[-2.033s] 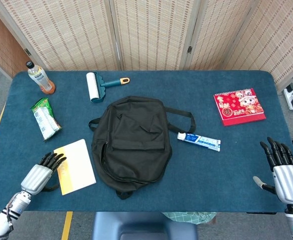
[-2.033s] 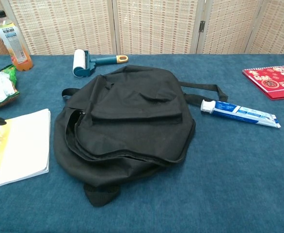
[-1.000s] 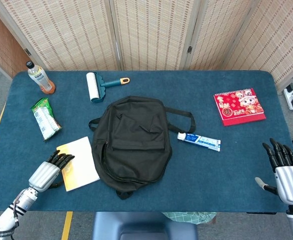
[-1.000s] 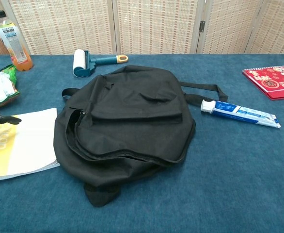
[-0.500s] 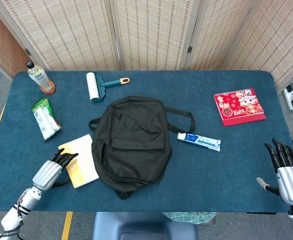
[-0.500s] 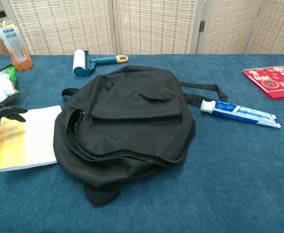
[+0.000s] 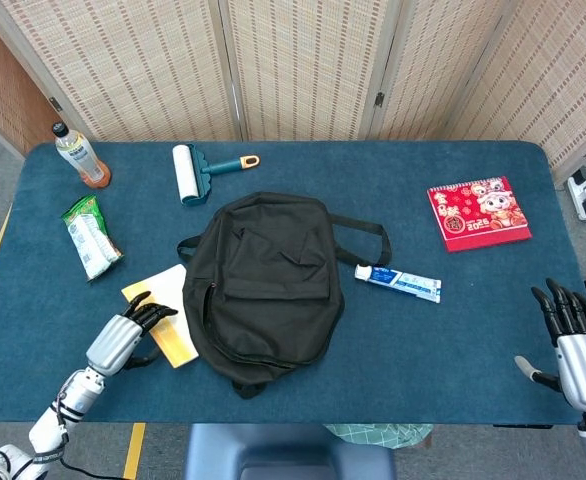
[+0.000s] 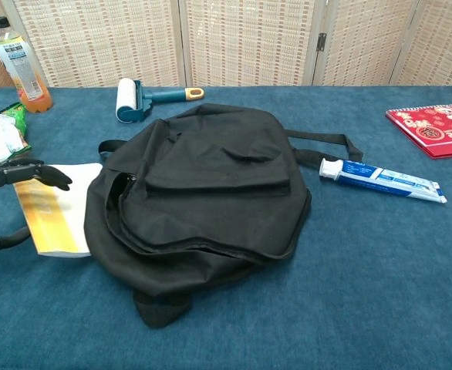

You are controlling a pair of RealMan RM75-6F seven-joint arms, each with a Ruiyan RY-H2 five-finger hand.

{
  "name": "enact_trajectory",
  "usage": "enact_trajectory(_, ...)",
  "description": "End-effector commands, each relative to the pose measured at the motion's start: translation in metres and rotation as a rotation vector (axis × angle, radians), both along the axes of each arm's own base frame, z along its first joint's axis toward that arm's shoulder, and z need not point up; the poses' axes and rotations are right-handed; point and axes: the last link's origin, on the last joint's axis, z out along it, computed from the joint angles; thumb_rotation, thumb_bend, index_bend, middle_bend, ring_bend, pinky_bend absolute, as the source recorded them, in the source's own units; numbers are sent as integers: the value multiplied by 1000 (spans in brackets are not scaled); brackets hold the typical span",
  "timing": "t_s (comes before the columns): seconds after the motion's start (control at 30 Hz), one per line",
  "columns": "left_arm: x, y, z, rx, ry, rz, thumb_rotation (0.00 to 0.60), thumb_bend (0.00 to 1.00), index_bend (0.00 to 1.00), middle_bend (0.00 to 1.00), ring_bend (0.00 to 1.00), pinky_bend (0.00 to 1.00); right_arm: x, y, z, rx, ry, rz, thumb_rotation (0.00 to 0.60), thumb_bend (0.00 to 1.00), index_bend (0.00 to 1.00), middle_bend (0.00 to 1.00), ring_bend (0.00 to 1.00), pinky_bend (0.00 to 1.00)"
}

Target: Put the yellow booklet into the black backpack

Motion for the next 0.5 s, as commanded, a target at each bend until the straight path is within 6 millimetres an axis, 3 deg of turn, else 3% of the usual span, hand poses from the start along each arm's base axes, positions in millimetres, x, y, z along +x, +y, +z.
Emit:
enact_trajectory(0.03, 2, 2, -2, 20, -21, 0, 600, 465, 318, 313, 265, 126, 0, 0, 0, 0, -1, -2, 600, 91, 0, 6, 0, 66)
enact_trajectory(0.27, 4, 4, -9, 55, -64, 2, 600, 467, 467, 365, 301, 146, -1, 0, 0, 1, 2, -8, 600, 94, 0, 6, 0, 66)
enact_trajectory(0.5, 2, 4, -13, 77, -93, 11, 600, 466, 503, 378, 306, 155, -2, 0, 0, 2, 3, -15, 600, 91, 0, 6, 0, 66)
